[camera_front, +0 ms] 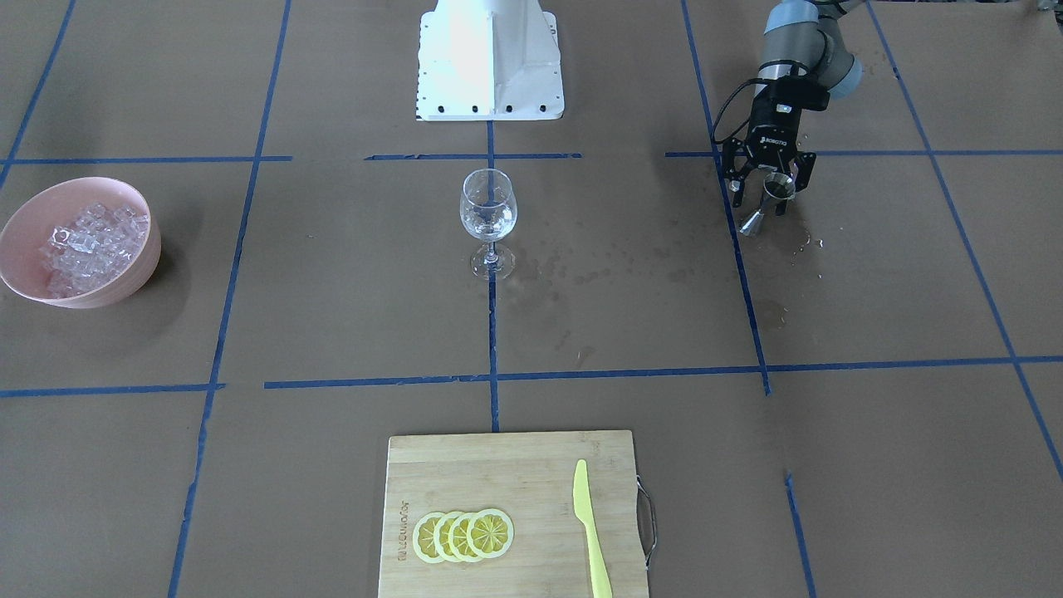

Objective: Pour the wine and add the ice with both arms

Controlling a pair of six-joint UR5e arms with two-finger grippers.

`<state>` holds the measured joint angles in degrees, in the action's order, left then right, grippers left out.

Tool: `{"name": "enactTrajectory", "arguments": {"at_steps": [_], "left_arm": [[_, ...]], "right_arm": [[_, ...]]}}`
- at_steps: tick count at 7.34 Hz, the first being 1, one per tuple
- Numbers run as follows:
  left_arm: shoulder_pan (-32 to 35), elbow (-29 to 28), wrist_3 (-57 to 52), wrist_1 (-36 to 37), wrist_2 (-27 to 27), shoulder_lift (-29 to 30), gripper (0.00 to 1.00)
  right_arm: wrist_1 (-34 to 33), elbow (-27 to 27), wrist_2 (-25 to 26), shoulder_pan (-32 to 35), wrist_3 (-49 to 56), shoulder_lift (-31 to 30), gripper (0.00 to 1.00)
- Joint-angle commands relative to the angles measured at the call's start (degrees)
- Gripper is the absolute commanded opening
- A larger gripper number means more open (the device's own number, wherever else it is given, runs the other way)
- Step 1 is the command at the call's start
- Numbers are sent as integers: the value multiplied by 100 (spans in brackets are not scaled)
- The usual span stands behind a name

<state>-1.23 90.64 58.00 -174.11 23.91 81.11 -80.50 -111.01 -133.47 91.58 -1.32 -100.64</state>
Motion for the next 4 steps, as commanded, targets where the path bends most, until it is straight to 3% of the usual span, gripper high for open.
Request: {"name": "enactTrajectory", "arguments": {"at_steps": [1,2,4], "left_arm": [[0,-151,1,-148,0,10,58],[0,-230,-8,-280,0,10,52],[8,-231,-8,-299,8,10,53]], "right_arm": [[8,0,-3,0,0,0,100],[0,0,5,0,0,0,100],[8,0,-3,0,0,0,100]]}}
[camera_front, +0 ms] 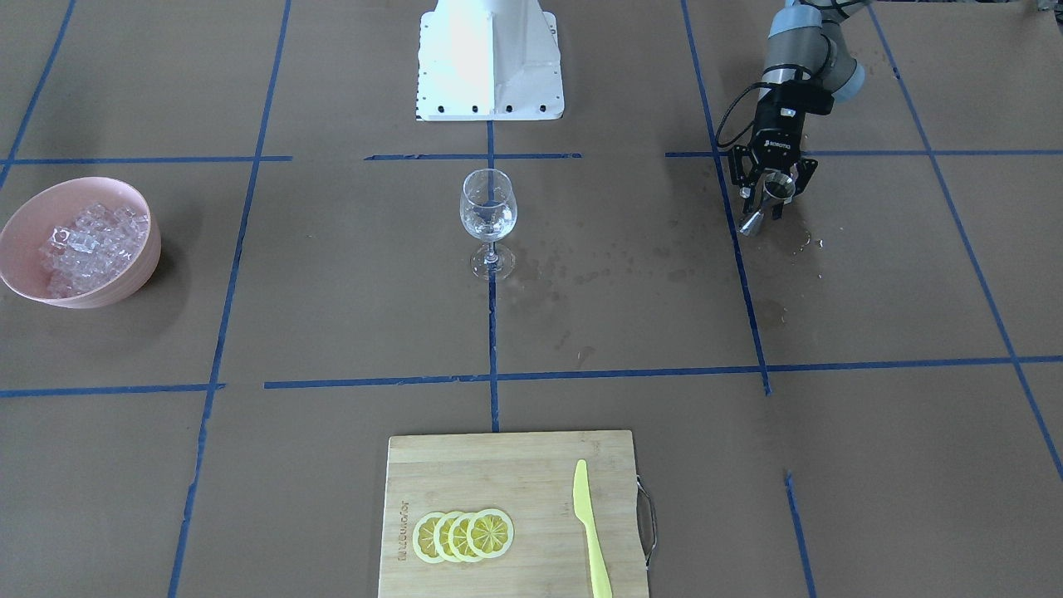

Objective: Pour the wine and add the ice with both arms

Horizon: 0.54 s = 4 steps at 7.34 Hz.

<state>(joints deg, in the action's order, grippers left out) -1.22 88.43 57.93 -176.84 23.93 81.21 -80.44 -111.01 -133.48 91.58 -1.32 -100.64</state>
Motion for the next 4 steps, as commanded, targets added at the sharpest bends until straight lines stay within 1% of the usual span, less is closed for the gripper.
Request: {"name": "enactTrajectory", "arguments": {"at_steps": [1,3,4], "left_arm": [[-1,-10,-1,-61,7,0,53],[8,-10,-1,-61,-2,0,53],[8,-1,8,-70,-2,0,43]], "right_arm": [[2,0,-2,0,0,0,100],[2,-9,-2,0,0,0,100],[2,-9,-2,0,0,0,100]]}}
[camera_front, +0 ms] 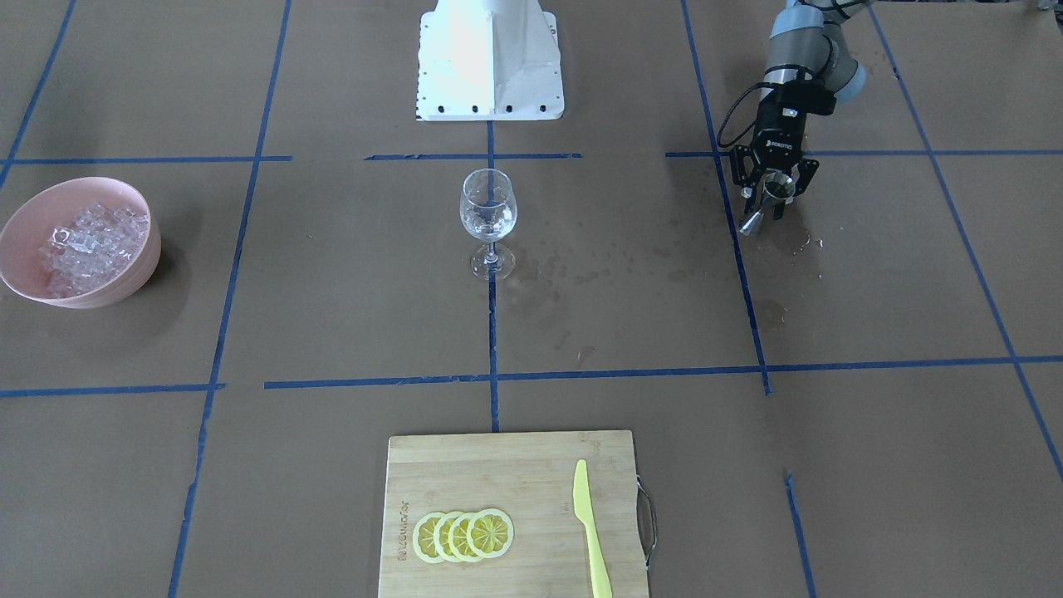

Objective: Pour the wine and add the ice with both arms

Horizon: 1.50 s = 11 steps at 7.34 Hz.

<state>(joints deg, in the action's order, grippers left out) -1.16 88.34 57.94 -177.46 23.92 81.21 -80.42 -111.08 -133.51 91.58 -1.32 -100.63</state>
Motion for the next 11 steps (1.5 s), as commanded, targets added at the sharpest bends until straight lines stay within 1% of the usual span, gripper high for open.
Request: {"name": "enactTrajectory", "arguments": {"at_steps": [1,2,5,6,8,9,11], "left_arm": [[1,7,-2,-61,-10,0,10],[1,7,-10,-209,-62,0,0],[10,130,-142,-377,-133,-17,0],[36,122,-795,-630,-133,-35,0],[71,122,-2576,-1875,-89,-9,0],[167,209,-3673,-2159,-80,78,0],[536,446,-4839,-2162,252,805,0]], "right_arm": [[0,-1,0,0,0,0,100],[0,-1,0,0,0,0,100],[-9,8,9,0,0,9,100],[-9,8,0,0,0,9,100],[-9,16,9,0,0,9,100],[-9,25,9,0,0,9,100],[-9,25,9,0,0,9,100]]}}
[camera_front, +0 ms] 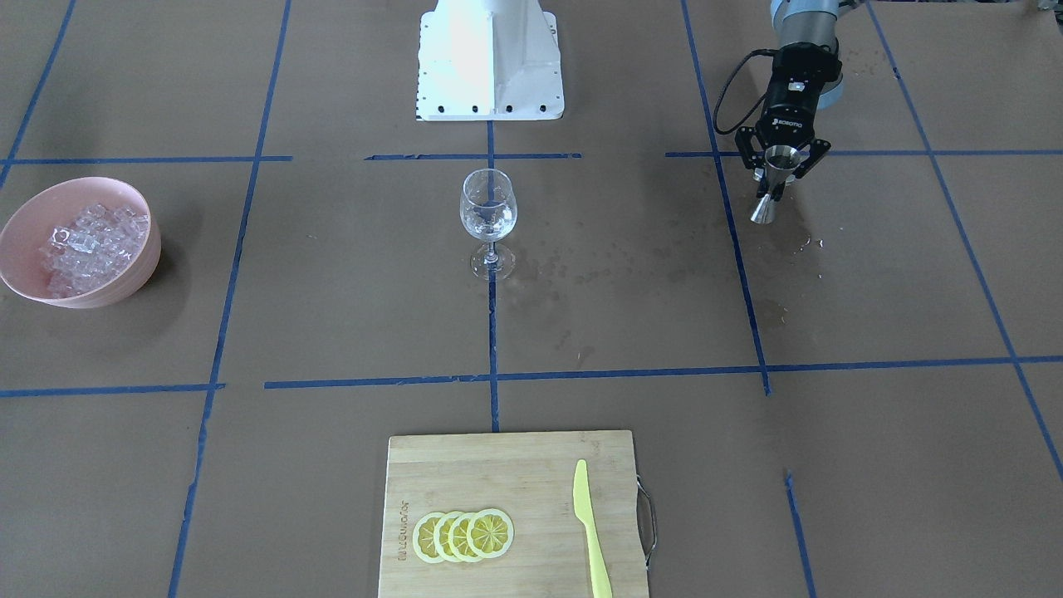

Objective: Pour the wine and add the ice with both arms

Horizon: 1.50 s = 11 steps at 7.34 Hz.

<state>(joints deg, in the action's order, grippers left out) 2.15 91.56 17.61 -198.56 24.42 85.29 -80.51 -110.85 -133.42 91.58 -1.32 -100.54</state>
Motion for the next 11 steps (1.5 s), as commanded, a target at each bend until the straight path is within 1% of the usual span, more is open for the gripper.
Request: {"name": "enactTrajectory", "arguments": {"at_steps": [1,2,4,5,6,7,8,11], "left_arm": [[242,126,-855,-16,204,662,0],[277,134,-856,210,204,891,0],[435,161,-856,1079,204,1392,0],[497,222,-856,1448,204,1577,0],[532,353,-856,1983,204,1770,0],[532,537,-856,2449,204,1885,0],[532,556,-856,2697,213,2060,0],[480,565,-856,3918,213,2641,0]], "right_arm": [[0,11,0,0,0,0,100],[0,2,0,0,0,0,100],[0,2,0,0,0,-9,100],[0,2,0,0,0,-9,100],[0,2,0,0,0,-9,100],[0,2,0,0,0,-18,100],[0,2,0,9,0,-18,100],[9,-7,-9,9,0,-61,100]]}}
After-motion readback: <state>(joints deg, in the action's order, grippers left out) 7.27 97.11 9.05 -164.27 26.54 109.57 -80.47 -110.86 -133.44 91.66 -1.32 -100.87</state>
